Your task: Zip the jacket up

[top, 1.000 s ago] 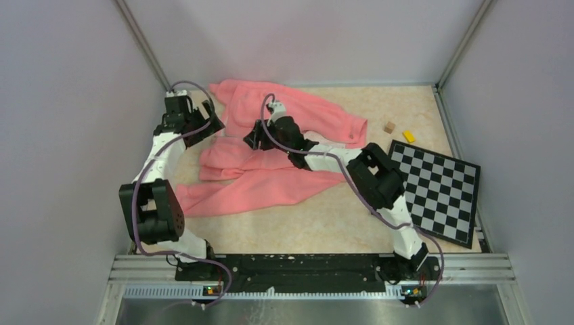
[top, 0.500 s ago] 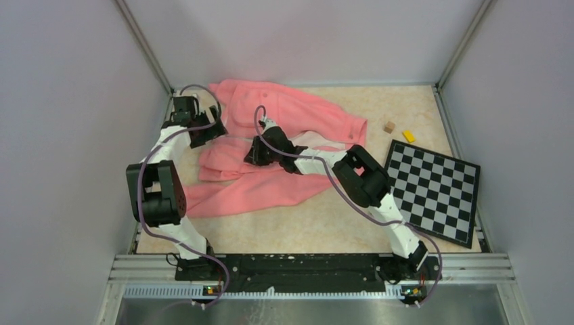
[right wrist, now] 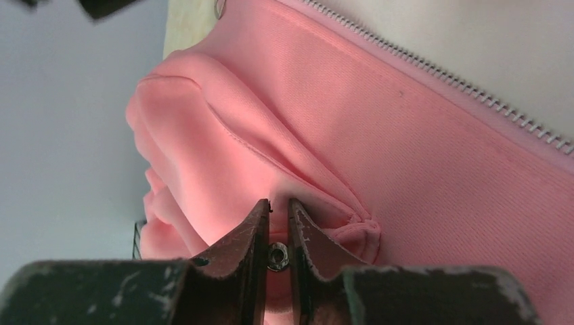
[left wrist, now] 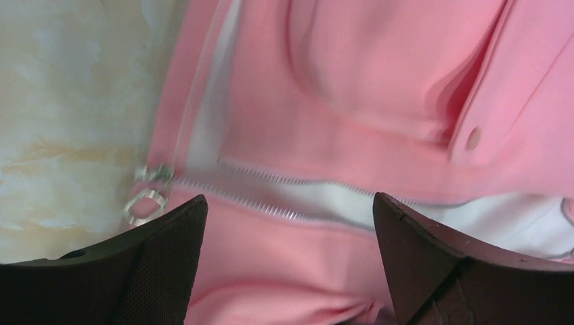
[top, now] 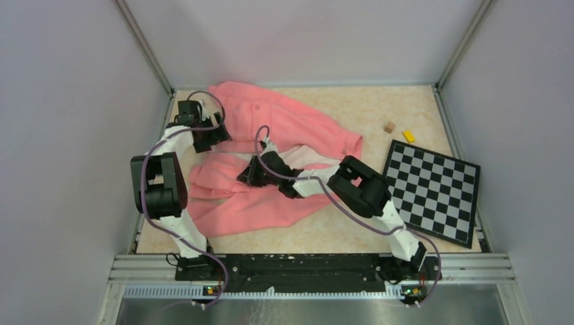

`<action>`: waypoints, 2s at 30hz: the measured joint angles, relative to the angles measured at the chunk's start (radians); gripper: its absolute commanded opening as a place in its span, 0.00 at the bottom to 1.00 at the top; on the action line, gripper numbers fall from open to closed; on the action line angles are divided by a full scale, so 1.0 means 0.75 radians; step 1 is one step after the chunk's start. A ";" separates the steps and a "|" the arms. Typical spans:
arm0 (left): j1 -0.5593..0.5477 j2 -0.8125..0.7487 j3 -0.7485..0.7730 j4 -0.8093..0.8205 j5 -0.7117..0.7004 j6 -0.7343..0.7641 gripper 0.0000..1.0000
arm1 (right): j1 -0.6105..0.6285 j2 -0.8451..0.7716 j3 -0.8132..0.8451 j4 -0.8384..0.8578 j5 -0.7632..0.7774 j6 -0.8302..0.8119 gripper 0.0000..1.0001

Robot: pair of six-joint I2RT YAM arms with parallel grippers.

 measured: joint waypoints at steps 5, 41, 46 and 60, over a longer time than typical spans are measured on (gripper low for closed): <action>0.000 0.000 -0.009 0.006 0.017 -0.001 0.96 | 0.078 -0.102 -0.106 0.020 0.007 -0.144 0.37; -0.053 0.472 0.394 0.119 0.313 -0.178 0.74 | -0.640 -0.411 -0.622 0.069 -0.011 -0.100 0.27; -0.127 0.546 0.522 0.095 0.302 -0.158 0.77 | -0.640 -0.431 -0.640 0.107 -0.047 -0.184 0.30; -0.122 0.279 0.336 0.024 0.047 0.033 0.83 | -0.507 -0.447 -0.228 -0.040 -0.252 -0.771 0.39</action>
